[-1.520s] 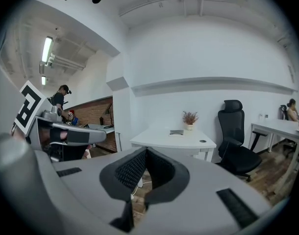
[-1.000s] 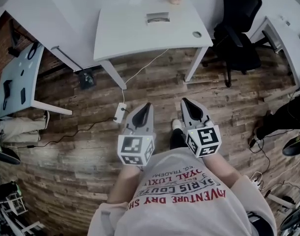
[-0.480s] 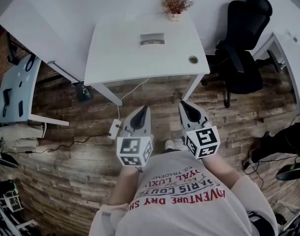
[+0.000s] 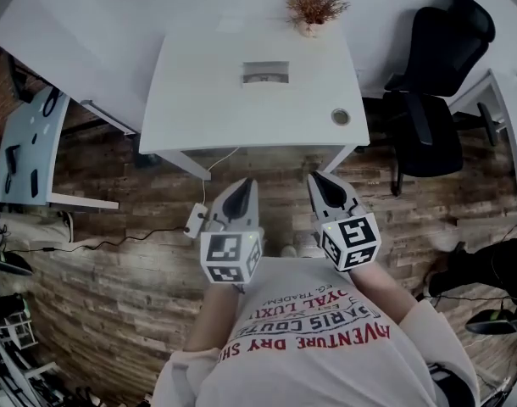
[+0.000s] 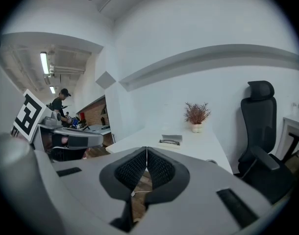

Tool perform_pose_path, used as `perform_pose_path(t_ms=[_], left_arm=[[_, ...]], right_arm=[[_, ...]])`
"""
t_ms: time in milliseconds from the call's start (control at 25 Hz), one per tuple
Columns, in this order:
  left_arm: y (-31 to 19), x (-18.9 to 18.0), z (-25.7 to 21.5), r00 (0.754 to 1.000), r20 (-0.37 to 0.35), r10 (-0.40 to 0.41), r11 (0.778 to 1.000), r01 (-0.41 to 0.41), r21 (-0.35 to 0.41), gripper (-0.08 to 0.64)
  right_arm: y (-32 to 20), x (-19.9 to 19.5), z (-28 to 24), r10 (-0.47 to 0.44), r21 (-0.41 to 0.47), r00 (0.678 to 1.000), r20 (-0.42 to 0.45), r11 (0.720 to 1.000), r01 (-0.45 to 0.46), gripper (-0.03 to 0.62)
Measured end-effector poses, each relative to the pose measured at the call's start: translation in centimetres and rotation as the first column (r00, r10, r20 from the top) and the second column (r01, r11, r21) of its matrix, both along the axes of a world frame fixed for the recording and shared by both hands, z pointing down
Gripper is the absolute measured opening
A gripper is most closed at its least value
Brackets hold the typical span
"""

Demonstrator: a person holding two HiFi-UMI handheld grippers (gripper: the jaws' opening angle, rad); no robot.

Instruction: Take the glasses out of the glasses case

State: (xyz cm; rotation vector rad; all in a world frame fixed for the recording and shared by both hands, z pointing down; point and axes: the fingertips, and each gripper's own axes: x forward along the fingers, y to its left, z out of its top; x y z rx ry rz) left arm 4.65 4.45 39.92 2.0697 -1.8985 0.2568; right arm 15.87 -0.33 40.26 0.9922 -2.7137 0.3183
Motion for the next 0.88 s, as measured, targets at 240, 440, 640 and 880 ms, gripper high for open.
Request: perform_pose_path(t_ms=[240, 440, 640, 880], left_arm=[[-6.4, -1.8, -0.2, 0.999, -0.012, 0.049, 0.999, -0.048, 0.025, 0.008], [-13.1, -4.7, -0.3, 0.994, -0.035, 0.1, 0.995, -0.1, 0.025, 0.008], [-20.0, -8.8, -0.6, 0.988, -0.038, 0.147, 0.989, -0.147, 0.014, 0.008], [-26.5, -13.4, 0.3, 0.978, -0.071, 0.195, 0.981, -0.196, -0.01, 0.008]], right_arm=[[-4.8, -2.4, 0.4, 0.0, 0.013, 1.0, -0.029, 1.0, 0.0, 0.012], [-11.0, -4.8, 0.1, 0.054, 0.012, 0.997, -0.052, 0.998, -0.053, 0.012], [-17.2, -8.6, -0.4, 0.106, -0.001, 0.993, -0.053, 0.994, -0.106, 0.012], [-23.2, -13.5, 0.2, 0.139, -0.017, 0.988, -0.059, 0.99, -0.141, 0.012]])
